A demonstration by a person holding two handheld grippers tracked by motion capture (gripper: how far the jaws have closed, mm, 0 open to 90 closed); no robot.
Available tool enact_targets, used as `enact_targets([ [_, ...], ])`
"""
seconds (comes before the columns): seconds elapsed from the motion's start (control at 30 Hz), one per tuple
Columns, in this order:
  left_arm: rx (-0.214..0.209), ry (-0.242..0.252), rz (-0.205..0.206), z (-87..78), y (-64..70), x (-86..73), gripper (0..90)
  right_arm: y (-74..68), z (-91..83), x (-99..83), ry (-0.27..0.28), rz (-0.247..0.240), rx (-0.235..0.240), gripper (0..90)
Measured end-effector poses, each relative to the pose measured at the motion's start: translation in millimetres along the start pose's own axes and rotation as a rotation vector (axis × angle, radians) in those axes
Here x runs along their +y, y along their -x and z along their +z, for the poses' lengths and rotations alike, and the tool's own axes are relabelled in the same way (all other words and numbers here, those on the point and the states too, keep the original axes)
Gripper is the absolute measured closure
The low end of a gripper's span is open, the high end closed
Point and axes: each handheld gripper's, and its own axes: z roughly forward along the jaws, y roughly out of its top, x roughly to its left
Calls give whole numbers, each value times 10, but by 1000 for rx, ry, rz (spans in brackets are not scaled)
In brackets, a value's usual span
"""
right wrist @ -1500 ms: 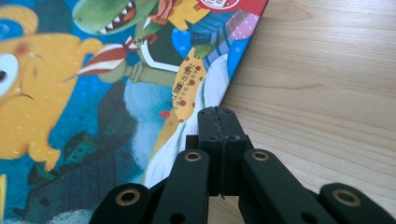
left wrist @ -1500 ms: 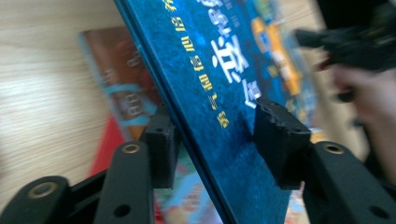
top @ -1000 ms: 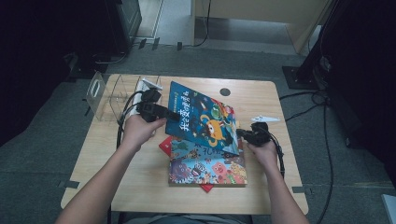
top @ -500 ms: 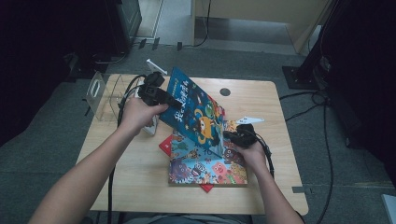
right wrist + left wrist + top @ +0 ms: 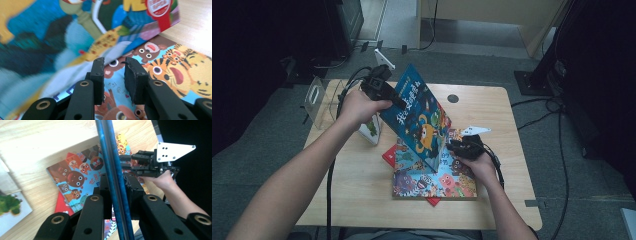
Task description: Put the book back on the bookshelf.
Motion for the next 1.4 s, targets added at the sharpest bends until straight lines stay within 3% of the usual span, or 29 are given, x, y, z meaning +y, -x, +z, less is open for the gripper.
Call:
enact_targets([
  [0.13, 20, -9, 29, -76, 48, 22, 817, 9, -14, -11, 2, -2, -8, 663],
  [0.3, 6, -24, 43, -121, 66, 16, 837, 21, -19, -19, 7, -8, -6, 662],
  [0.53, 20, -40, 107, -204, 193, -11, 836, 17, -21, -21, 6, -12, -7, 647],
  [0.97, 29, 5, 109, -518, 141, -218, 837, 22, -18, -25, 10, -24, -4, 617],
  [1.4, 20, 81, 85, -1003, 32, -613, 836, 8, 16, 1, 10, -38, -9, 574],
])
